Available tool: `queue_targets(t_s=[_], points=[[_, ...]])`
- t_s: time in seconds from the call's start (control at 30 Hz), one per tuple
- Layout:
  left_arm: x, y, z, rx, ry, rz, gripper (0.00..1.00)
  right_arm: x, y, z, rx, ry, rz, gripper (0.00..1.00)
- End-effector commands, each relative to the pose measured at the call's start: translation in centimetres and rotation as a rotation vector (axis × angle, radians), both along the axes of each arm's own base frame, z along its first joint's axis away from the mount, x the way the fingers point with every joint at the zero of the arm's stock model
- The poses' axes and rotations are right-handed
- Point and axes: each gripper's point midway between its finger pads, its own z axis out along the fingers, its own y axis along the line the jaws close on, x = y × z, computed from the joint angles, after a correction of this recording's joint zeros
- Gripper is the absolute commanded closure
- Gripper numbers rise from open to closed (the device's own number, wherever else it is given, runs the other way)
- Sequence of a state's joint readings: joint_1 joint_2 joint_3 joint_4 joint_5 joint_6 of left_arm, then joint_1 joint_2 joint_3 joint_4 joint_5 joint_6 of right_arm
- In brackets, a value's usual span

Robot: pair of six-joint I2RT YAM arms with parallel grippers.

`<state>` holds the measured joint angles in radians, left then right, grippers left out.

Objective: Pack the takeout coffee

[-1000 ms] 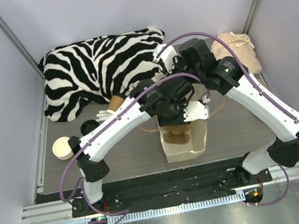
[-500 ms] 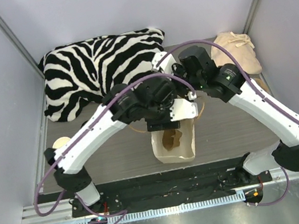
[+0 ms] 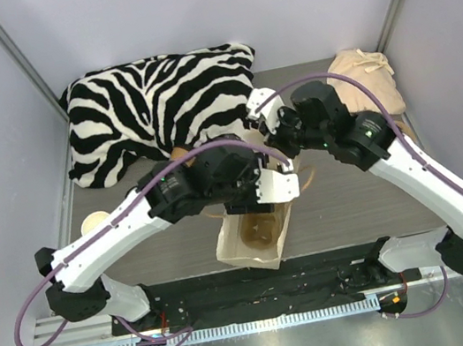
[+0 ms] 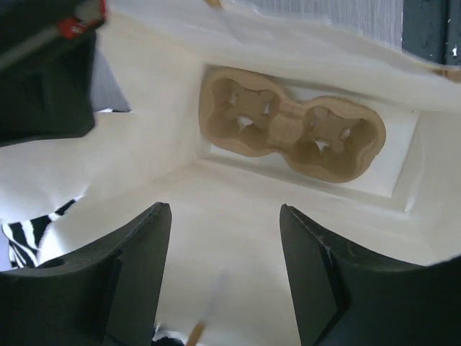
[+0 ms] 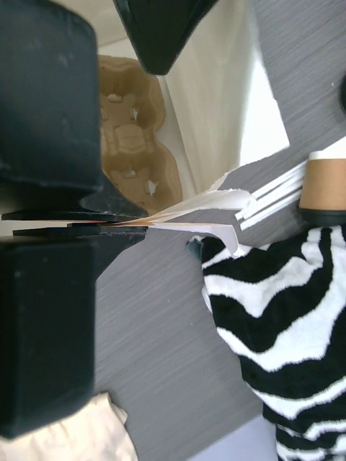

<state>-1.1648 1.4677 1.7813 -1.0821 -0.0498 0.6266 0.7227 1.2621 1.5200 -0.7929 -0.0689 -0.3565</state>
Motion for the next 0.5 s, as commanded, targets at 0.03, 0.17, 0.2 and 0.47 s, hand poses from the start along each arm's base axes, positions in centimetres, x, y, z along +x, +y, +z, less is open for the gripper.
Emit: queue_targets(t_s=[0.03,0.17,0.2,0.47], points=[[-1.8,-2.2,3.1,-0.178,-0.121,-0.018,0.29,-1.7,-1.7,3.6,0.096,-0.196,0.026,0.99],[-2.8,-2.9,6.8,-0.305,-0.126,-0.010,0.24,-2.9,-2.6,4.1,0.151,-0.319,0.058,0.99],[-2.8,-3.0,7.8,-0.350,-0.120,0.001,0.24,-3.3,-2.7,4.5,0.168,-0.344,0.069,0.99],[-5.6,-1.7,14.5,-0.623,-0.054,-0.066,0.14,-4.6,-3.2,4.1,0.197,-0.402,0.107,0.99]])
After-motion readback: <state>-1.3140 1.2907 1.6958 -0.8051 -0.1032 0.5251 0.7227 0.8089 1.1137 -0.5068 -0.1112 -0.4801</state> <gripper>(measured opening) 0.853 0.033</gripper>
